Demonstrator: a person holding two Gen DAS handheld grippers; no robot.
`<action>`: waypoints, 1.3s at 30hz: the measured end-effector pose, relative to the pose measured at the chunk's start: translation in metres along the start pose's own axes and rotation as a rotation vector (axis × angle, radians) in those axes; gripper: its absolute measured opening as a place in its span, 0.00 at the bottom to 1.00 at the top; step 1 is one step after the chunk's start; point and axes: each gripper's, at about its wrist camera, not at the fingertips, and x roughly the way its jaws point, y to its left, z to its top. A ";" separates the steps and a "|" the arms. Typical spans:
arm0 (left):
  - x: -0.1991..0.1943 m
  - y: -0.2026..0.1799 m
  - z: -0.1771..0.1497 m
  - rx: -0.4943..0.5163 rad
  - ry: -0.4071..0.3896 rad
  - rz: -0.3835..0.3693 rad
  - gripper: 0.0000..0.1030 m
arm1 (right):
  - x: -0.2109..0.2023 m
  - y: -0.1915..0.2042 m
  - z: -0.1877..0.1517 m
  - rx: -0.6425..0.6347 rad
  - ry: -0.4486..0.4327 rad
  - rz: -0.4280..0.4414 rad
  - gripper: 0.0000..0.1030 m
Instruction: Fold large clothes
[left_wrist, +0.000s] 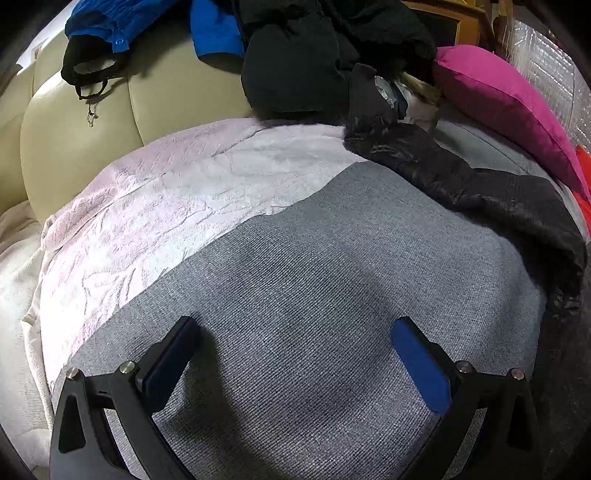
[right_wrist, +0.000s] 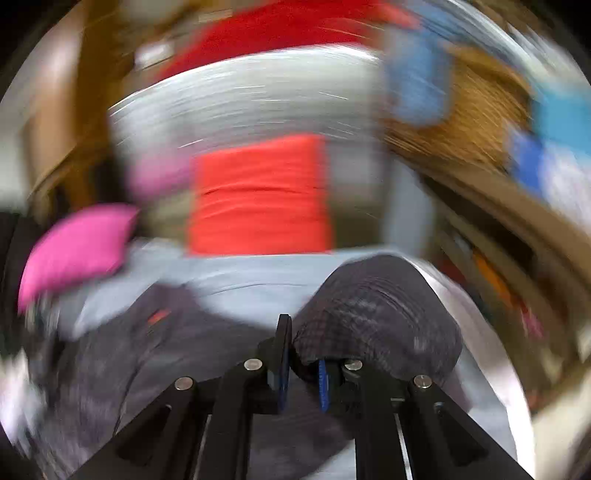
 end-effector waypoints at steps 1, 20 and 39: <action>0.000 0.000 0.000 0.000 0.000 0.000 1.00 | 0.003 0.035 -0.005 -0.082 0.005 0.020 0.13; 0.001 -0.002 0.002 0.004 0.005 0.005 1.00 | 0.060 0.056 -0.142 0.618 0.303 0.645 0.91; -0.192 -0.276 -0.008 0.701 -0.178 -0.203 1.00 | 0.073 -0.049 -0.204 1.240 0.230 0.837 0.91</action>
